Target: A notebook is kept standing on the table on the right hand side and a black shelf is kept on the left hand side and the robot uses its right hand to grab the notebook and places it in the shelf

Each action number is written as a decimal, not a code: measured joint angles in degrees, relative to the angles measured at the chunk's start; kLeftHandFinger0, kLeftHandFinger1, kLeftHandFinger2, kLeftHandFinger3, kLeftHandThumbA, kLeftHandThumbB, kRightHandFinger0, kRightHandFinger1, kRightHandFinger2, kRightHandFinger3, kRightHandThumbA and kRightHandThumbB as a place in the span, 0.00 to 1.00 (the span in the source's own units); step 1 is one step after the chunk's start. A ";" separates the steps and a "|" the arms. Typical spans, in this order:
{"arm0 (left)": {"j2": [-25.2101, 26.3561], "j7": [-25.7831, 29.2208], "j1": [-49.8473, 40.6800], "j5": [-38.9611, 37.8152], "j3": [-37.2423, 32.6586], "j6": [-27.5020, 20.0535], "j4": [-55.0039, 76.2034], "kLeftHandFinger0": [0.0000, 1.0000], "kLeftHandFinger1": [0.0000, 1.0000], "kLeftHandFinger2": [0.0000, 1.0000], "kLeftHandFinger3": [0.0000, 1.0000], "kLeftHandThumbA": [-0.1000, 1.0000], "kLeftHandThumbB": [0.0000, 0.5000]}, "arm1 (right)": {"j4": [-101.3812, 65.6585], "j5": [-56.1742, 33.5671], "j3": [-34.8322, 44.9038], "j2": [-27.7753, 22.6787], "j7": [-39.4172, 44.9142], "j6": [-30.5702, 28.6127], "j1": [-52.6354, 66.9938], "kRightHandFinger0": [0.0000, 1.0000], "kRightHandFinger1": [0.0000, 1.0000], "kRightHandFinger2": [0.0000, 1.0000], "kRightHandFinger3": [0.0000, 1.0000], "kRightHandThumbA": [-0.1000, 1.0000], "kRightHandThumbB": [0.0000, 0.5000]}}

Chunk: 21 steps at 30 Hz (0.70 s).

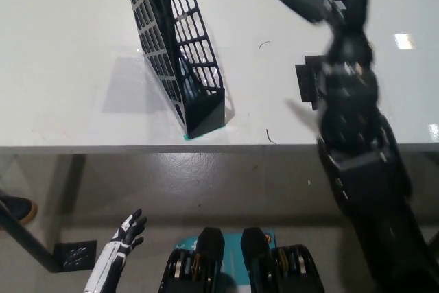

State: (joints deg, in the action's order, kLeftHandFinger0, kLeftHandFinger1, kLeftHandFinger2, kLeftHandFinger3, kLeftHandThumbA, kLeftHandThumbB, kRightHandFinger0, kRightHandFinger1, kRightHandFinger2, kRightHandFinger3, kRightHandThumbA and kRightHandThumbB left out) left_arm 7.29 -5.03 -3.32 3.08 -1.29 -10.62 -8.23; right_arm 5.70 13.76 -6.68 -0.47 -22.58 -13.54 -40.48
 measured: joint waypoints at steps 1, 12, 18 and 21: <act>-0.03 0.00 0.02 0.00 0.00 0.00 0.00 1.00 1.00 1.00 1.00 1.00 0.37 | -1.80 0.01 -0.13 -0.24 0.13 0.13 1.98 1.00 1.00 1.00 1.00 1.00 0.71; -0.08 0.01 1.19 -0.01 0.09 -0.15 0.04 1.00 1.00 1.00 1.00 1.00 0.25 | -21.82 -0.13 -3.62 -5.63 3.86 -2.23 36.34 1.00 1.00 1.00 1.00 1.00 0.59; -0.35 0.00 2.08 -0.10 0.11 -0.64 0.08 1.00 1.00 1.00 1.00 1.00 0.23 | -13.39 -0.97 -3.58 -5.32 4.94 -7.31 43.82 1.00 1.00 1.00 1.00 1.00 0.64; -0.36 0.01 2.05 -0.07 0.13 -0.81 0.06 1.00 1.00 1.00 1.00 1.00 0.21 | -8.10 -1.88 -3.46 -4.47 5.51 -8.31 43.74 1.00 1.00 1.00 1.00 1.00 0.70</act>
State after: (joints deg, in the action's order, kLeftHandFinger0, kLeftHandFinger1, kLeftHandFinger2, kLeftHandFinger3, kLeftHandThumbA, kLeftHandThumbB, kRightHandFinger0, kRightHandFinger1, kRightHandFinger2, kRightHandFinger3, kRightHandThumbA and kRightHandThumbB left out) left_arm 6.93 -5.02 -1.27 3.01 -1.16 -11.43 -8.17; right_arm -2.40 11.88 -10.14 -4.94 -17.08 -21.85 3.26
